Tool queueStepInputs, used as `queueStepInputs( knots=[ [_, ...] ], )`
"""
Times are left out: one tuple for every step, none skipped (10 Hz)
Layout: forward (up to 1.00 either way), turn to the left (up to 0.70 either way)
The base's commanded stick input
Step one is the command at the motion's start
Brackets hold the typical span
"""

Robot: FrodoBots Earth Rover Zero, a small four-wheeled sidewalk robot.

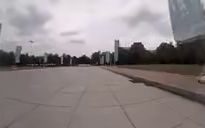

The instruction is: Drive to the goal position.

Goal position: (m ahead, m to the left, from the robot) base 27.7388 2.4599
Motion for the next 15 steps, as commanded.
queueStepInputs(
  knots=[
    [0.60,0.15],
    [0.60,0.12],
    [0.60,0.00],
    [0.60,0.00],
    [0.60,0.00],
    [0.60,0.00],
    [0.60,0.00],
    [0.60,0.00],
    [0.60,0.00],
    [0.60,0.00],
    [0.60,0.00],
    [0.60,0.00],
    [0.60,0.00],
    [0.60,0.00],
    [0.60,0.00]
  ],
)
